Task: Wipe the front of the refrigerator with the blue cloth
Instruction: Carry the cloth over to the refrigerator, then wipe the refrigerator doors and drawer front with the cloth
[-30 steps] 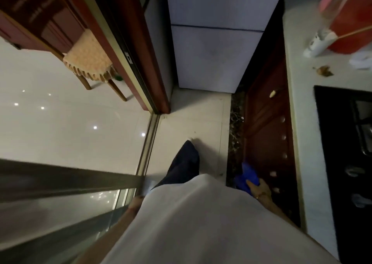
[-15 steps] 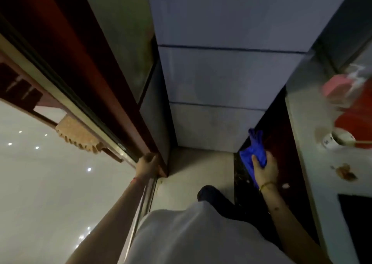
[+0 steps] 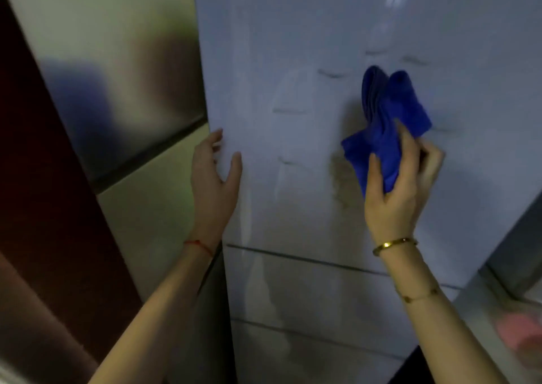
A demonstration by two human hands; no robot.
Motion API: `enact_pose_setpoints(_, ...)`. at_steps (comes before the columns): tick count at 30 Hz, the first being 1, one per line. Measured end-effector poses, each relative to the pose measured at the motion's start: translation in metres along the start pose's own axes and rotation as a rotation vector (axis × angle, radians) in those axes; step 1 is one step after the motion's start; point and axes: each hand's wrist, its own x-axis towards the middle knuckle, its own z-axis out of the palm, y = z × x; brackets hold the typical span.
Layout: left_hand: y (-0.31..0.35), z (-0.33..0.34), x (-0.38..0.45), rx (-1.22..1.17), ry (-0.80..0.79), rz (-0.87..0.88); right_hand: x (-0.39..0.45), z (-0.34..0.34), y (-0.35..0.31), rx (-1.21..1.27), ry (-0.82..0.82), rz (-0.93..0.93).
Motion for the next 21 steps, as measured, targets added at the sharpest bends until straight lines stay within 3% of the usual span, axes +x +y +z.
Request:
enact_pose_setpoints(4, 0.012, 0.012, 0.06, 0.003, 0.097, 0.191, 0.077, 0.037, -0.022, -0.116, 0.052, -0.222)
enact_pose_setpoints(9, 0.016, 0.018, 0.099, -0.132, 0.111, 0.207, 0.11, 0.079, -0.031, -0.352, -0.22, -0.503)
enact_pose_setpoints(15, -0.002, 0.025, 0.112, -0.216, 0.075, 0.188, 0.058, 0.082, -0.009, -0.567, -0.424, -0.669)
enact_pose_setpoints(17, -0.007, 0.026, 0.114, -0.231, 0.061, 0.182, 0.07, 0.079, -0.009, -0.582, -0.406, -0.701)
enact_pose_setpoints(21, -0.011, 0.029, 0.116, -0.26, 0.059, 0.183, 0.136, 0.093, -0.041, -0.526, -0.18, -0.529)
